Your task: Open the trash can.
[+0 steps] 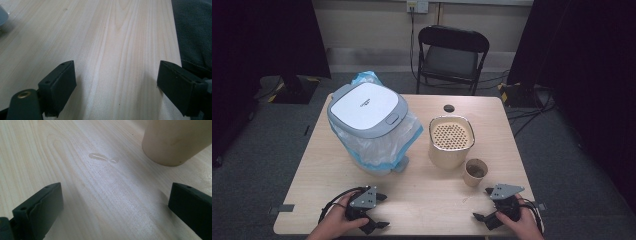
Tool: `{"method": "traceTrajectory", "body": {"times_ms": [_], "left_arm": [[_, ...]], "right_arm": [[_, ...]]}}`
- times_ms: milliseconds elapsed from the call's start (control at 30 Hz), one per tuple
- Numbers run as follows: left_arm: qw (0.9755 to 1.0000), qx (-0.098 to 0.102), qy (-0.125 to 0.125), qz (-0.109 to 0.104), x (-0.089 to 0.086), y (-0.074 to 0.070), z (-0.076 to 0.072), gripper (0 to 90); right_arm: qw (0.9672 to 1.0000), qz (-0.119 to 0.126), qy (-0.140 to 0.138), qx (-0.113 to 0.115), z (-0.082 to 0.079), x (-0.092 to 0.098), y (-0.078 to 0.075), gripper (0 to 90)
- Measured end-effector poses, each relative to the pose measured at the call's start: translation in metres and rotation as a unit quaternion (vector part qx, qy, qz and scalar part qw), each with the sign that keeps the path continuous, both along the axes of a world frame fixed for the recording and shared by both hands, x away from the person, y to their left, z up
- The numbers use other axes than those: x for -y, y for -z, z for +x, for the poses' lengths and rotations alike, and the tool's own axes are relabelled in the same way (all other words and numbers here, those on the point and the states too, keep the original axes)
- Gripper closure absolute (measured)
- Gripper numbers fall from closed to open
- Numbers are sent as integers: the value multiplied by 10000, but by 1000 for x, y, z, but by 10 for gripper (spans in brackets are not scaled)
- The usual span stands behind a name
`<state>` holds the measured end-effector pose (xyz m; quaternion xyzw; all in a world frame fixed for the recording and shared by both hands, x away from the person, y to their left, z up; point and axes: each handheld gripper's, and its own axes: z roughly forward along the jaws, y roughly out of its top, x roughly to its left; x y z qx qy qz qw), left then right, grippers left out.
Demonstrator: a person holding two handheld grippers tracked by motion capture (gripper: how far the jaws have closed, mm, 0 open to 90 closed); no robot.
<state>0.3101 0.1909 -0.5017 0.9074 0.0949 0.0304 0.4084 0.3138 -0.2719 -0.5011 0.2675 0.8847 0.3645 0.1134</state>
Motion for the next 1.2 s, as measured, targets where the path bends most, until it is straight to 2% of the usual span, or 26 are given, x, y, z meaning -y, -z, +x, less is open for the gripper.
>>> {"method": "traceTrajectory", "body": {"times_ms": [233,267,300,333,367,433,467,533,633,733,867,1000,1200], "left_arm": [[10000,0,0,-1,0,0,0,149],[10000,1,2,0,0,0,0,149],[10000,1,1,1,0,0,0,149],[10000,0,2,0,0,0,0,149],[10000,0,2,0,0,0,0,149],[10000,0,1,1,0,0,0,149],[10000,1,2,-1,0,0,0,149],[10000,4,3,-5,0,0,0,148],[10000,4,7,-8,0,0,0,148],[10000,3,9,-9,0,0,0,148],[10000,4,13,-4,0,0,0,147],[10000,5,19,3,0,0,0,146],[10000,5,18,2,0,0,0,146]], "right_arm": [[9999,-33,-127,-48,1,-4,-1,0],[9995,-164,-225,-115,1,-6,-4,32],[9995,-164,-225,-115,1,-6,-4,32],[9990,-193,-383,-138,1,-8,-9,164],[9987,-247,-414,-180,0,-10,-11,189],[9978,-355,-510,-233,0,-14,-16,134],[9975,-352,-566,-244,-1,-16,-18,162],[9965,-431,-668,-277,-1,-20,-22,142],[9956,-409,-777,-320,-1,-26,-30,148],[9956,-340,-764,-415,0,-30,-37,150],[9946,-378,-838,-475,2,-35,-47,151],[9941,-367,-907,-459,2,-38,-53,152],[9932,-351,-1026,-433,6,-45,-72,153]]}}
